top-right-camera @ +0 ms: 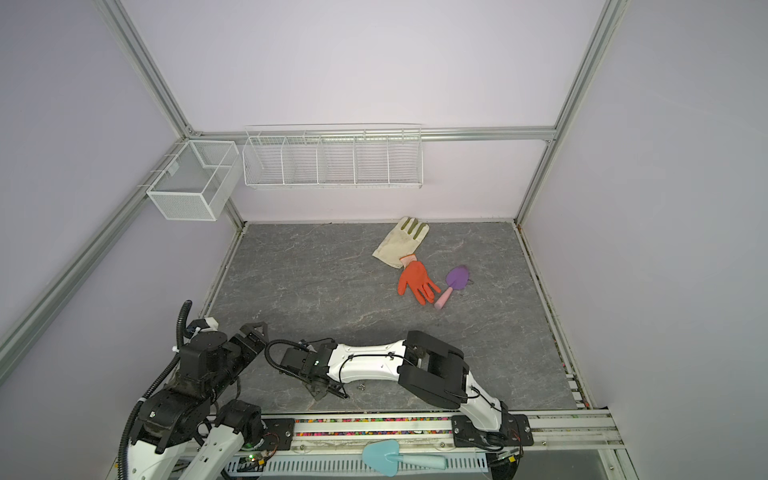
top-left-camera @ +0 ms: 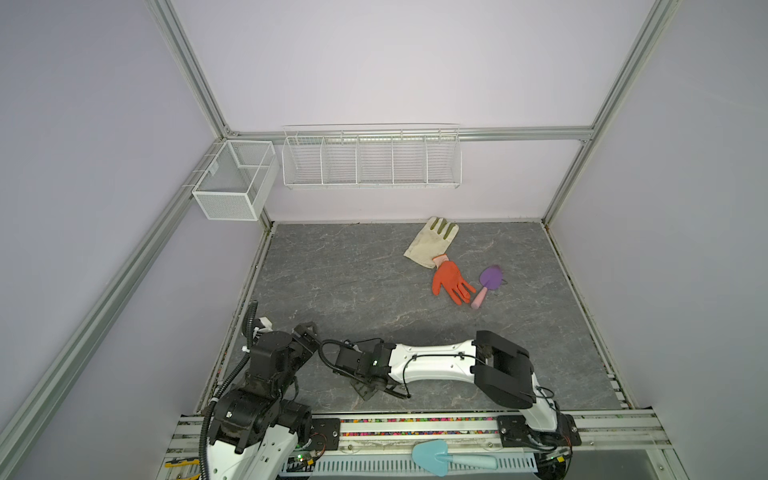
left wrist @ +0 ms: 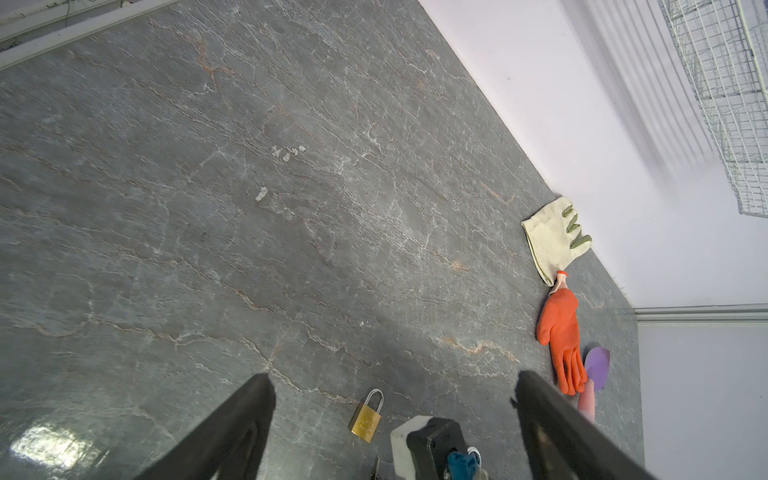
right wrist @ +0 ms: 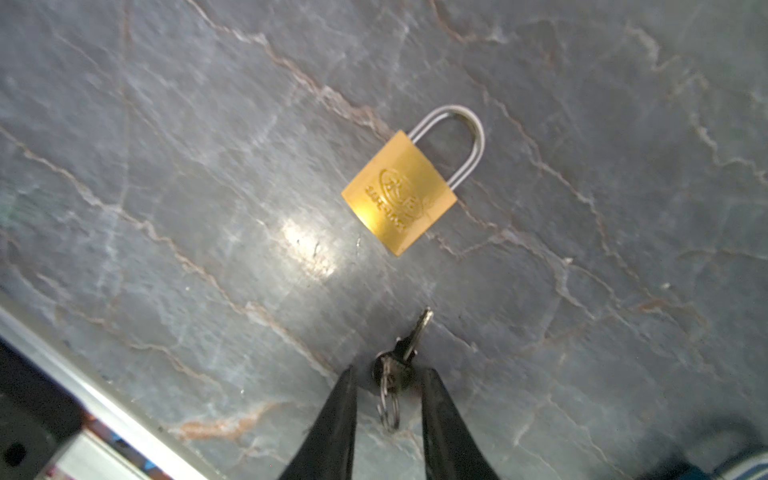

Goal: Unlock with the key
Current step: 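Lower the right gripper onto the silver key ring and close on it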

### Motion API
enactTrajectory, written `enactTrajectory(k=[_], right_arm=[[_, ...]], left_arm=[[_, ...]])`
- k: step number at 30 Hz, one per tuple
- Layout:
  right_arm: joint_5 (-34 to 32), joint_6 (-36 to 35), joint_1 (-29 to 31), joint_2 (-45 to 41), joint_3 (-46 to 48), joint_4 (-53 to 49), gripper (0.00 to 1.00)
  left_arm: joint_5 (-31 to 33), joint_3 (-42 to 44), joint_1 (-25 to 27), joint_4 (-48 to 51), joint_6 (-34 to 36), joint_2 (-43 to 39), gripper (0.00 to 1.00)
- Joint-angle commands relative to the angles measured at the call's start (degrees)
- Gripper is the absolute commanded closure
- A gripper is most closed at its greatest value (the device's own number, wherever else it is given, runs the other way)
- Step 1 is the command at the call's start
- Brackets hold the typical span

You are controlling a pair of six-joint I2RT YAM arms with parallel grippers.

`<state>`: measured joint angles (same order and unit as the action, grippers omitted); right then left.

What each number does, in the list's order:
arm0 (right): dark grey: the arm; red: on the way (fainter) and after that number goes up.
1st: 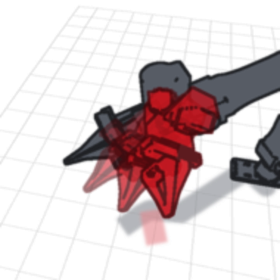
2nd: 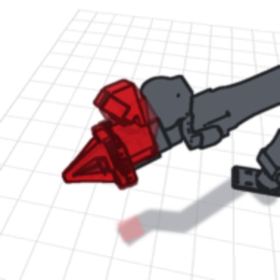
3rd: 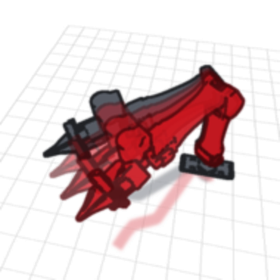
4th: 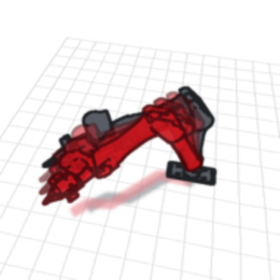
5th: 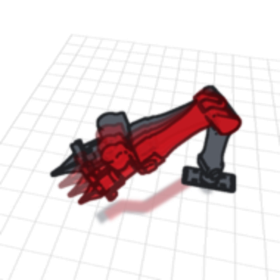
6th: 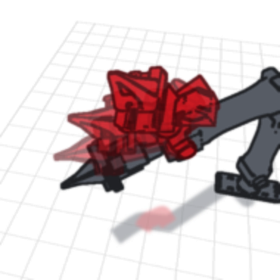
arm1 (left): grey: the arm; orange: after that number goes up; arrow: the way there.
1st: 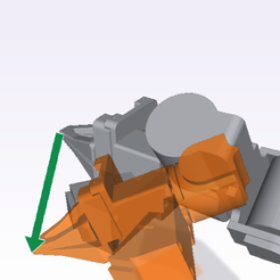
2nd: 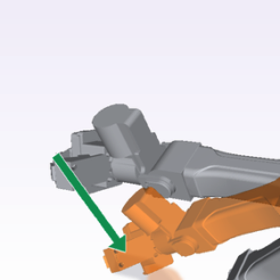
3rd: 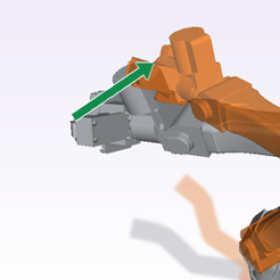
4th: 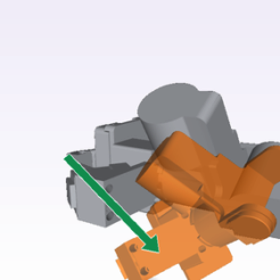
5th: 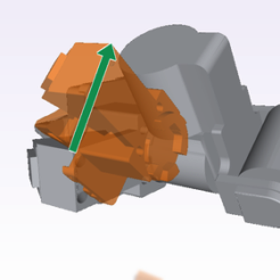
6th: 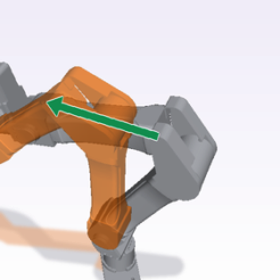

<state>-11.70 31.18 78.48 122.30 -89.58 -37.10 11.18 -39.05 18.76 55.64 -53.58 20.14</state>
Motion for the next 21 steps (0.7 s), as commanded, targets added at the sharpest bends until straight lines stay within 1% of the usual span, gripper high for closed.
enactTrajectory(k=[1, 5, 8, 18, 21], right_arm=[[0.28, -1.99, -0.24, 1.84, -1.26, -0.41, 0.7], [-0.57, -2.53, -0.25, 2.12, -1.45, -0.67, 0.72], [-0.41, -2.61, -0.25, 2.22, -1.49, -1.36, 0.76], [-1.08, -1.96, -0.16, -0.03, 0.55, -2.01, 0.78], [-1.29, -1.91, -0.16, -0.31, 0.64, -2.02, 0.81]], left_arm=[[1.83, -1.72, 0.12, 2.85, -0.47, -0.73, 0.09], [1.9, -1.73, 0.09, 2.85, -0.51, -0.63, 0.09], [1.88, -1.82, 0.06, 2.96, -0.44, -0.77, 0.09], [1.48, -1.29, 0.08, 2.24, -0.7, -0.59, 0.09], [1.15, -1.07, 0.08, 1.97, -0.86, -0.45, 0.09]])
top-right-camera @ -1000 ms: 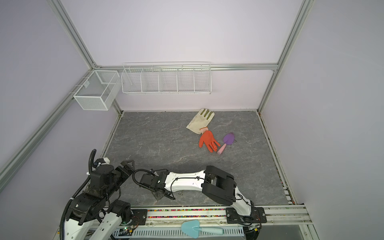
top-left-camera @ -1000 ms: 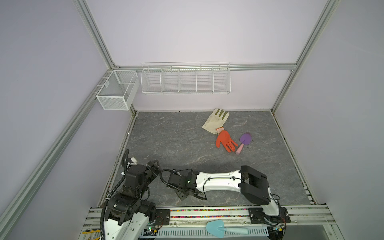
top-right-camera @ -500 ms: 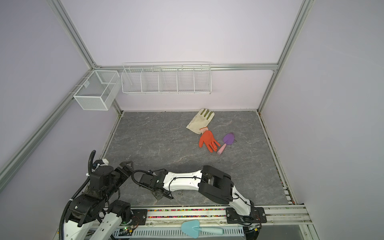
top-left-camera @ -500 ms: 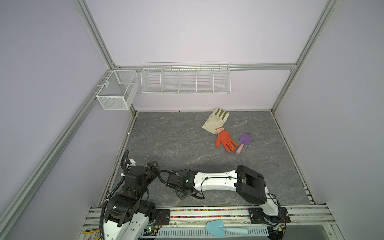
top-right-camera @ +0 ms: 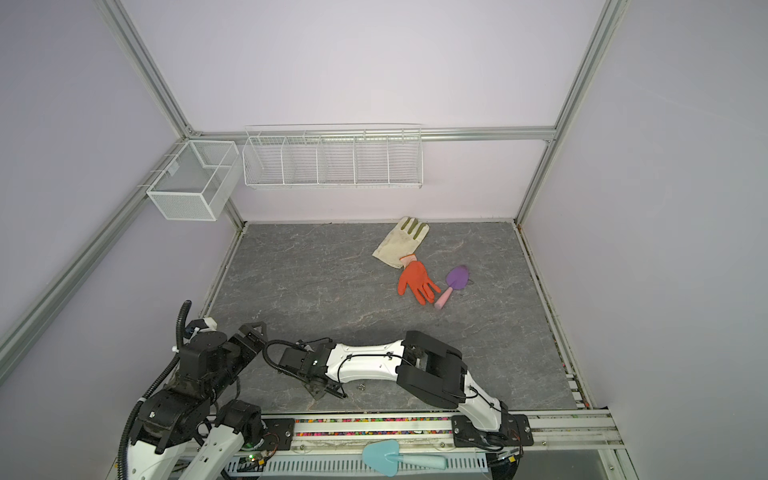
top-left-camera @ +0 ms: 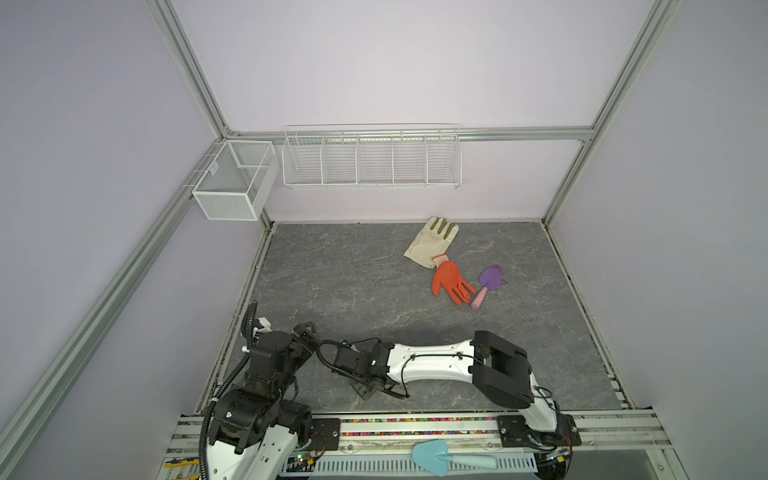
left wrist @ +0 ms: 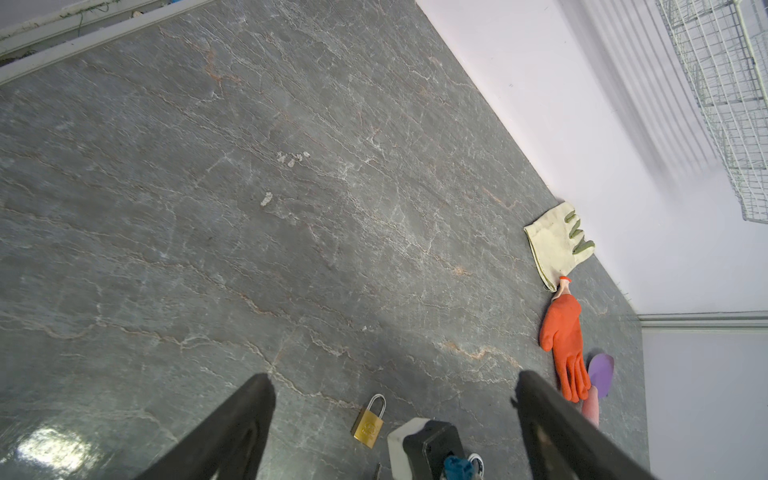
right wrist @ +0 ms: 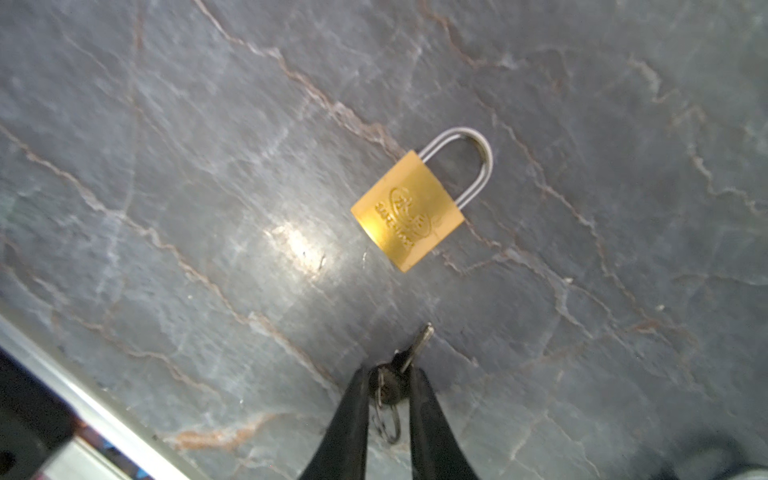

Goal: Unlock with the key
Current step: 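Lower the right gripper onto the silver key ring and close on it, then lift the key toward the left gripper while the left arm moves in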

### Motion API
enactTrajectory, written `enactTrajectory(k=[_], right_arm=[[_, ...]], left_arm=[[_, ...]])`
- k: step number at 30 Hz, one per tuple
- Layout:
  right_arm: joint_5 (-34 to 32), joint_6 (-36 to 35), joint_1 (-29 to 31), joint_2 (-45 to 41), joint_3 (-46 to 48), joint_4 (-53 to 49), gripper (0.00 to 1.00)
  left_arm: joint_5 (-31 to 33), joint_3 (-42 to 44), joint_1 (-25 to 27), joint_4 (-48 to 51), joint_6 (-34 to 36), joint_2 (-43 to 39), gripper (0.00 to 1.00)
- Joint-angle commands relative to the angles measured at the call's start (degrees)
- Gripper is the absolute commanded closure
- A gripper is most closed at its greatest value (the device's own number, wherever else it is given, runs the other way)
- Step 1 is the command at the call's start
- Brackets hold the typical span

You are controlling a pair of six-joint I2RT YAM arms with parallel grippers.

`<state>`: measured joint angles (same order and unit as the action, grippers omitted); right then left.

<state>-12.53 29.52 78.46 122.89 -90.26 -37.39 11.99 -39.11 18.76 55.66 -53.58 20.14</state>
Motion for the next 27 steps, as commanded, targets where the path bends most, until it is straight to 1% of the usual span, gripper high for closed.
enactTrajectory(k=[1, 6, 10, 12, 14, 20, 27], right_arm=[[-0.4, -0.23, -0.14, -0.9, 1.3, -1.64, 0.81], [-0.74, -0.44, -0.14, -1.16, 1.3, -1.9, 0.85], [-1.05, -0.43, -0.14, -1.6, 1.71, -1.81, 0.9], [-1.35, -0.46, -0.15, -1.86, 2.05, -1.57, 0.91], [-1.76, -0.52, -0.14, -2.11, 2.24, -1.54, 0.93], [-2.95, -0.84, -0.32, -4.64, 4.7, 0.77, 0.94], [-5.15, -2.09, -1.4, -11.15, 10.99, 6.44, 0.94]], left_arm=[[0.31, -1.01, 0.1, 1.91, -0.96, -0.47, 0.09], [0.4, -1.13, 0.08, 2.25, -0.96, -0.48, 0.09], [0.38, -1.23, 0.08, 2.12, -1.05, -0.48, 0.09], [0.4, -1.23, 0.06, 2.17, -1.14, -0.48, 0.09], [0.4, -1.23, 0.18, 1.99, -1.16, -0.45, 0.09], [-0.28, -1.54, 0.08, 1.64, -1.31, -0.46, 0.09], [-2.24, -1.98, 0.12, 1.42, -1.79, -0.37, 0.09]])
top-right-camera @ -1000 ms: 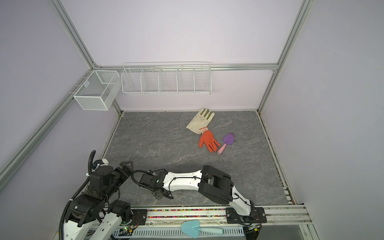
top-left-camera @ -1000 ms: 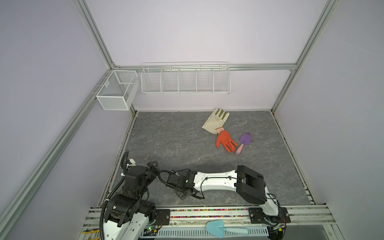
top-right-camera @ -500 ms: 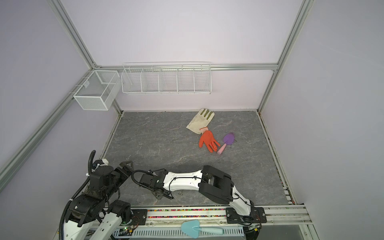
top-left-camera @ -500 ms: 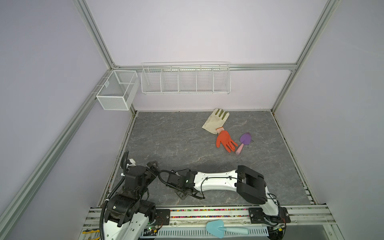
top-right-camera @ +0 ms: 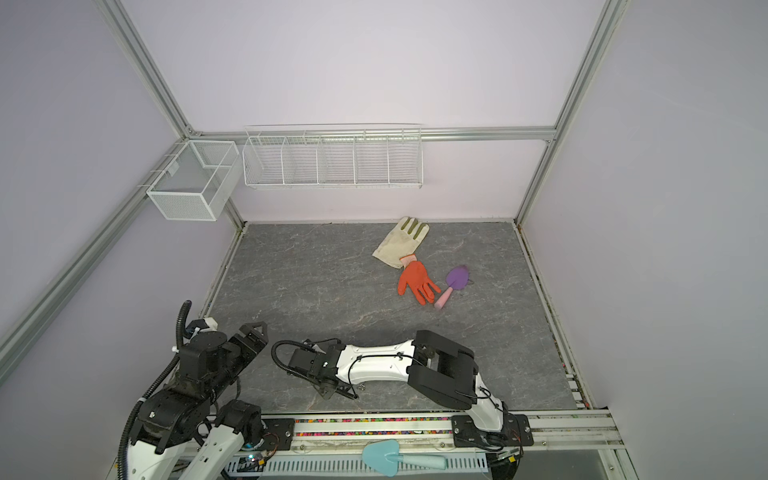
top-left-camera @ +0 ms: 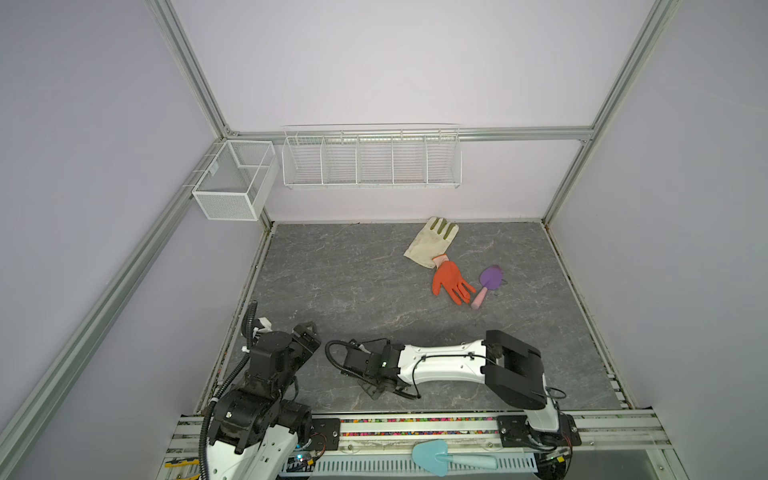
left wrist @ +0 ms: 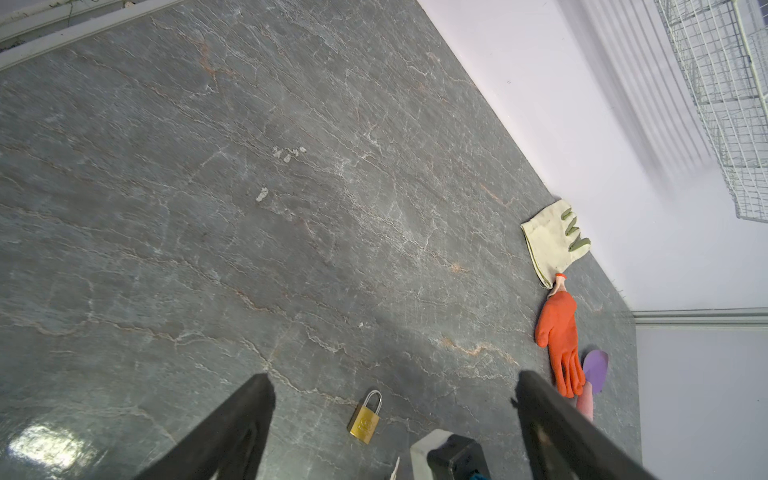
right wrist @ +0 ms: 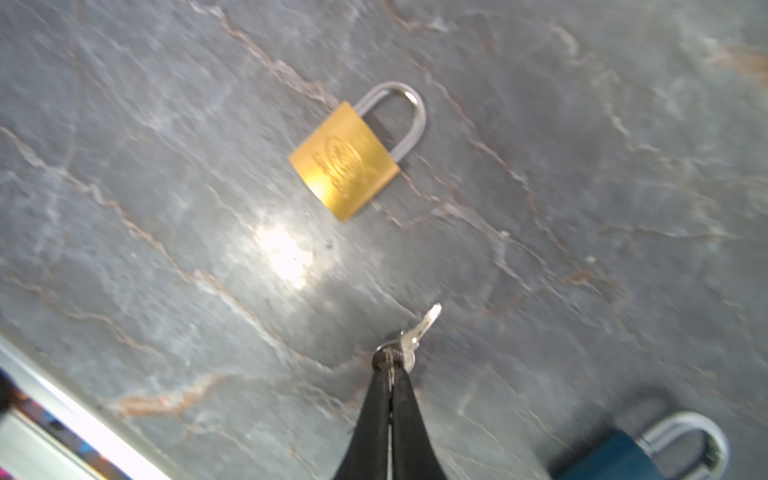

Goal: Unlock with the key
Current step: 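Lift the key toward the left gripper while the left arm moves in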

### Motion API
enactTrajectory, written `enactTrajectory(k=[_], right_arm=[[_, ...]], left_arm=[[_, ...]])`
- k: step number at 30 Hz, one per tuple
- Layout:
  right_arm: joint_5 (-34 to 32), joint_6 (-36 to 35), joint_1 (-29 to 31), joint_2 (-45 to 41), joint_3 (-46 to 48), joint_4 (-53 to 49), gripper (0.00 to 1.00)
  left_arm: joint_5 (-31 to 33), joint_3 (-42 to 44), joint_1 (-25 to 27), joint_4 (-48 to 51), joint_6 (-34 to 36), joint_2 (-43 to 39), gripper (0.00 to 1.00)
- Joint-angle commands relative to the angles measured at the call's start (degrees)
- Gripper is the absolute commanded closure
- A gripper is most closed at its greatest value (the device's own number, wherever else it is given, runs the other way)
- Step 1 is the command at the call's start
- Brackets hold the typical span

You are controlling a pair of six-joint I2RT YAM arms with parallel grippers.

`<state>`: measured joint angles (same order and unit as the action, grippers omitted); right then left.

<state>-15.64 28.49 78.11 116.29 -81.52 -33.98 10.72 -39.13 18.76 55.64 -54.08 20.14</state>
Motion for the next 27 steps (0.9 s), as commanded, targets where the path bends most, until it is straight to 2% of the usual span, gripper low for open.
enactTrajectory(k=[1, 7, 14, 18, 25, 27], right_arm=[[-2.03, -1.51, -1.32, -5.51, 3.13, 3.85, 0.94], [-5.44, -6.6, -2.31, -11.39, 6.42, 6.07, 0.94], [-8.1, -19.0, -3.21, -21.74, 12.77, 13.25, 0.94], [-7.51, -25.31, -4.63, -27.71, 16.69, 17.08, 0.94], [-2.91, -32.94, -7.43, -34.08, 19.14, 17.94, 0.93], [-1.9, -34.3, -7.71, -35.09, 19.2, 17.6, 0.94]], left_arm=[[-1.46, -2.0, 0.06, 1.23, -1.53, -0.37, 0.09], [-6.9, -2.06, 0.1, -2.15, -1.39, 0.53, 0.09], [-19.86, -3.73, 0.13, -10.92, 4.02, 8.38, 0.12], [-25.23, -4.12, 0.08, -15.44, 5.89, 11.76, 0.15], [-35.74, -1.24, 0.75, -28.63, 4.64, 15.03, 0.24], [-36.11, -0.53, 2.37, -32.09, 4.22, 15.69, 0.26]])
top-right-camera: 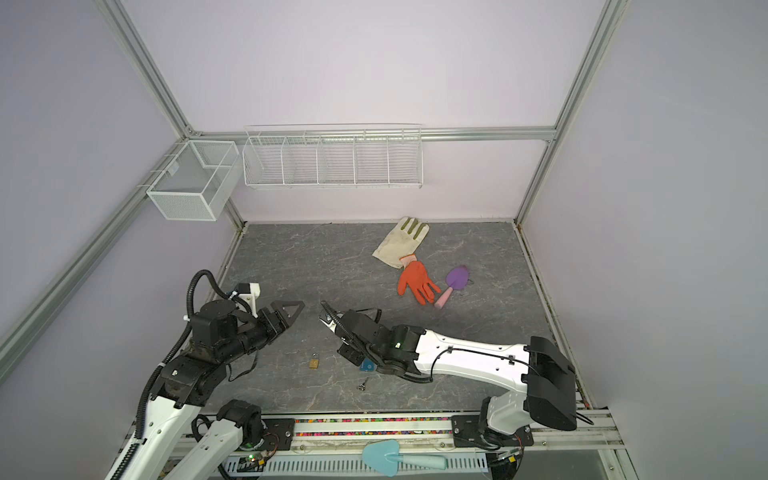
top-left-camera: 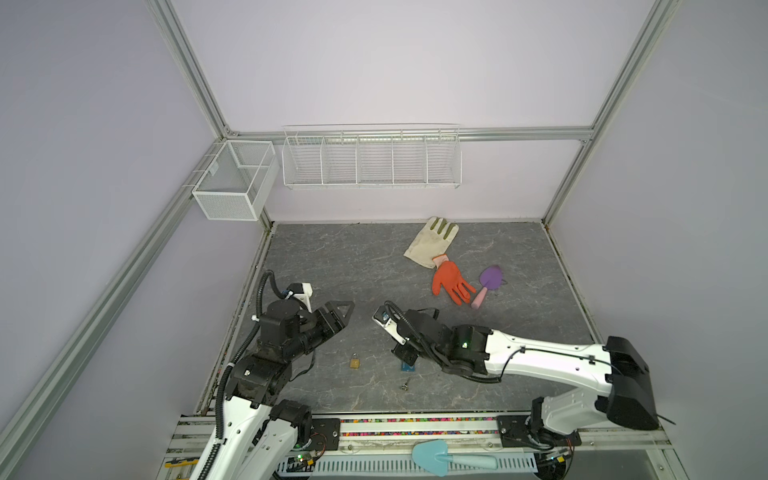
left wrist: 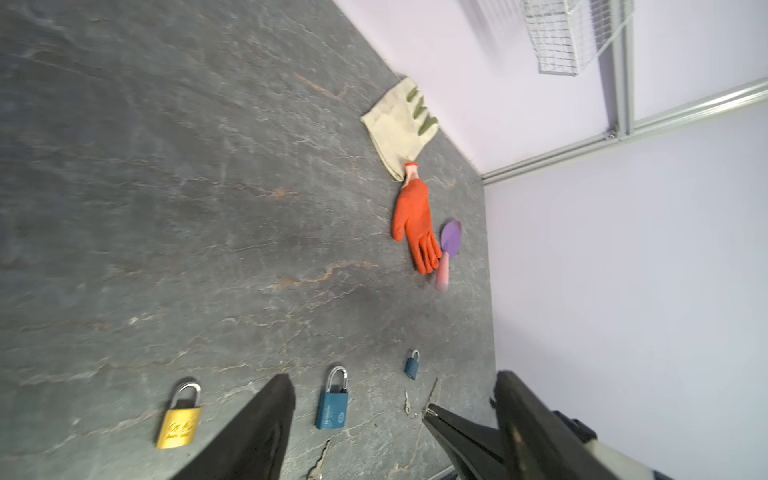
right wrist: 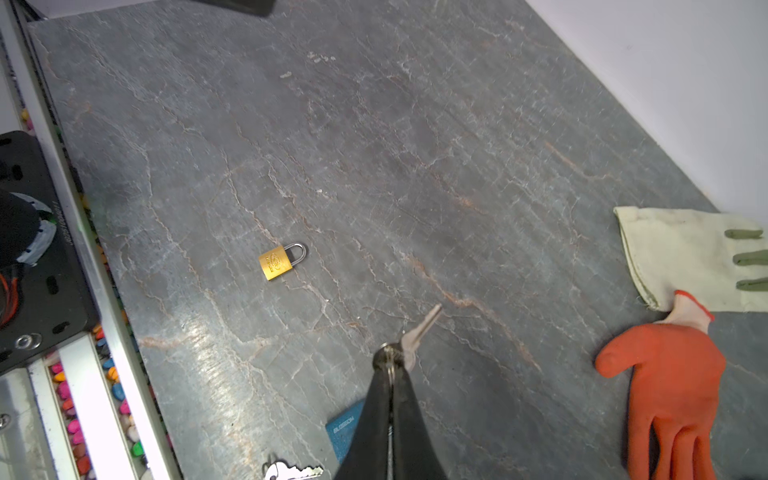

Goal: Unlock with the key
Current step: 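Lift the key toward the left gripper while the left arm moves in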

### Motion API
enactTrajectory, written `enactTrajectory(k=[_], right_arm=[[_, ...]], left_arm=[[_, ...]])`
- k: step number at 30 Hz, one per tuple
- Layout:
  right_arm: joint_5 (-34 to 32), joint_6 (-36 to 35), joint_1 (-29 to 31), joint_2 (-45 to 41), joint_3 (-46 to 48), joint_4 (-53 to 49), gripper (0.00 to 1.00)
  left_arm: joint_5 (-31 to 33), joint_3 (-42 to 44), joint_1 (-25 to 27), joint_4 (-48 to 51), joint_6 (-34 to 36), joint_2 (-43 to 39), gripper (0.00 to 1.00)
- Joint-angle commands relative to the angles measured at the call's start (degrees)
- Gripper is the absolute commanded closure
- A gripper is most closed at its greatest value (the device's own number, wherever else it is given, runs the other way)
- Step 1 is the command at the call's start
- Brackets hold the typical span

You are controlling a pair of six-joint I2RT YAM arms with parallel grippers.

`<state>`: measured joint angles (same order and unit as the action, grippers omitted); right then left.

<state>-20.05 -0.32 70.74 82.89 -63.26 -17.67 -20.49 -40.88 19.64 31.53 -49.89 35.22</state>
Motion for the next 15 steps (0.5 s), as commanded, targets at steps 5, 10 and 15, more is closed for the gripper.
enactTrajectory(k=[5, 10, 15], right_arm=[[3.62, -7.26, -0.61, -3.19, 0.31, 0.01, 0.93], [3.64, -7.77, -0.87, -3.86, -0.46, -1.46, 0.94], [2.59, -8.03, -0.86, -5.51, -0.01, -1.47, 0.94]], left_arm=[[-4.1, 1.21, 7.05, -14.35, 0.26, 4.3, 0.32], [-1.72, 0.44, 13.07, -16.14, 1.29, 9.1, 0.38], [-0.1, 0.8, 16.22, -17.86, 0.06, 12.18, 0.47]])
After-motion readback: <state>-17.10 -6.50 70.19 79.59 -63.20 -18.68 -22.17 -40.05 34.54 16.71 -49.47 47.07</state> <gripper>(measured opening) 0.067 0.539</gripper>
